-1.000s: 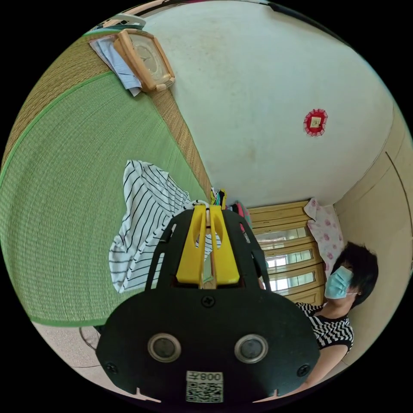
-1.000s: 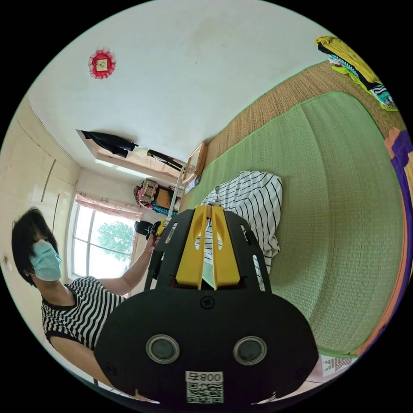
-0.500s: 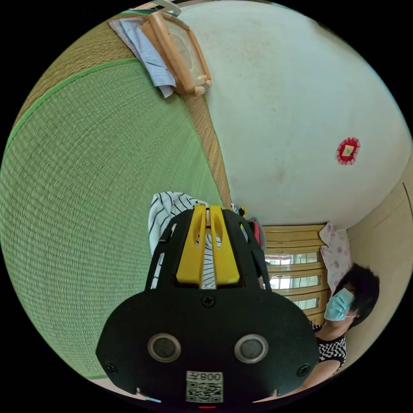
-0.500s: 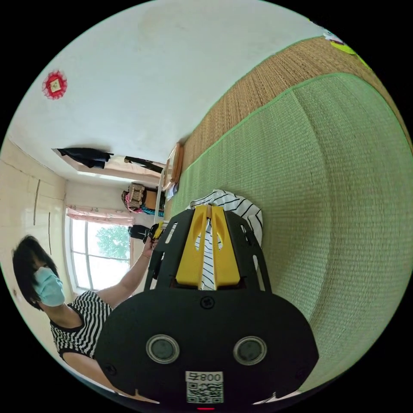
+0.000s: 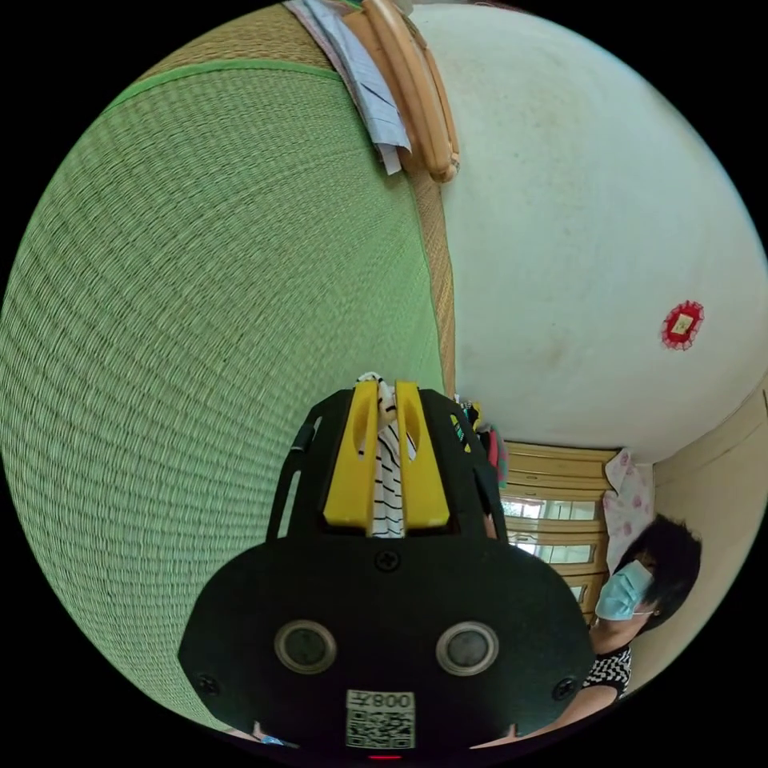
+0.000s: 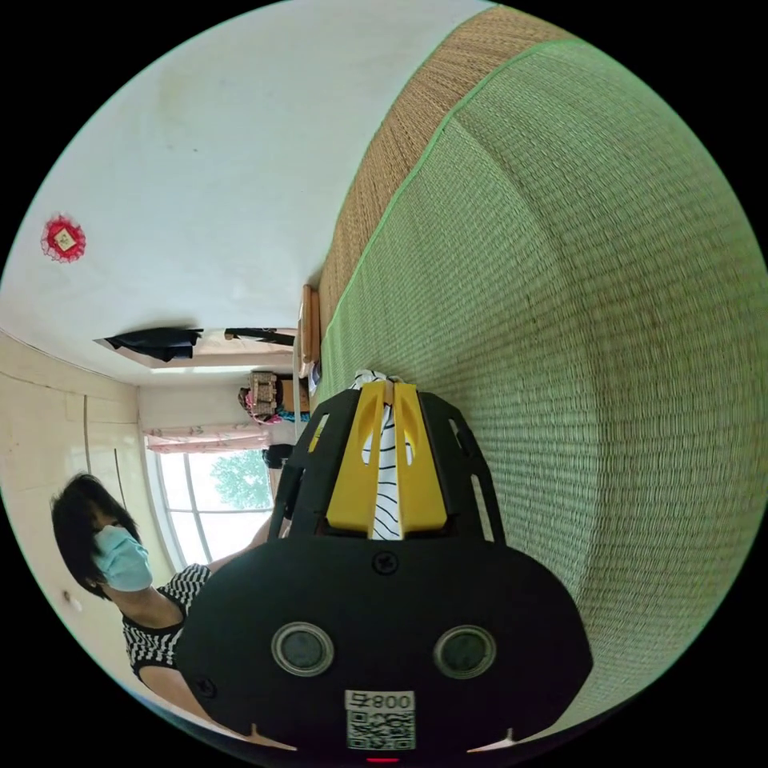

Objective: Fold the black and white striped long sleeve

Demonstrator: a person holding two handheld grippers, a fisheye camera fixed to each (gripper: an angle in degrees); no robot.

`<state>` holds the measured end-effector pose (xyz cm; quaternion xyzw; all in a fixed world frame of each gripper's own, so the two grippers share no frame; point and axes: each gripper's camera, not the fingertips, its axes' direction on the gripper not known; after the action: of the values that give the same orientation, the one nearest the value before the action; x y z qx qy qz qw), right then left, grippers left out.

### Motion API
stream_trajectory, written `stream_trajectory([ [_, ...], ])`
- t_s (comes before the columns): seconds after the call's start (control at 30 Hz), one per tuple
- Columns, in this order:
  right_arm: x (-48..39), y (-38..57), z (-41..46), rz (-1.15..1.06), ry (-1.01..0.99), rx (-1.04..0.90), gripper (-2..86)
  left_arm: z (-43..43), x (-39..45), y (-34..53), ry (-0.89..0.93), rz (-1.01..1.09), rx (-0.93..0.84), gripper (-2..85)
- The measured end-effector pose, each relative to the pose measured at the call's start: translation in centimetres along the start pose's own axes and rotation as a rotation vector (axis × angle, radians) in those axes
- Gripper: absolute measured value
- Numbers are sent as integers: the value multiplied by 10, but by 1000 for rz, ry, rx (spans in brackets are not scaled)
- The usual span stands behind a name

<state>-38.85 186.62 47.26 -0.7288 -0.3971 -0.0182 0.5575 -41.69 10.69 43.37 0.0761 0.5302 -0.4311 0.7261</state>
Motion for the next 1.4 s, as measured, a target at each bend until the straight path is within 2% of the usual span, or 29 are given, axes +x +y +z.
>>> stream_trajectory([
  [0.23,-2,-16,8,4,-23,-17,19,-11,35,-12,87,-79,6,43],
  [0.43,-16,-27,10,3,-36,-19,19,-29,83,-3,135,-32,127,16],
  [0.63,-68,-14,20,-93,71,-13,15,31,170,27,-22,220,-162,3],
  [0.8,-123,-8,28,-166,289,11,5,91,239,44,-278,453,-369,2],
  [0.97,-136,-17,30,-140,238,38,2,117,286,54,-495,588,-422,2],
  [1.07,-171,-14,50,-235,258,5,1,124,308,60,-543,628,-433,2],
  [1.27,-254,-2,170,-499,528,-292,0,132,349,70,-607,692,-402,2],
  [1.4,-289,-8,219,-595,677,-340,0,132,378,68,-630,699,-331,2],
])
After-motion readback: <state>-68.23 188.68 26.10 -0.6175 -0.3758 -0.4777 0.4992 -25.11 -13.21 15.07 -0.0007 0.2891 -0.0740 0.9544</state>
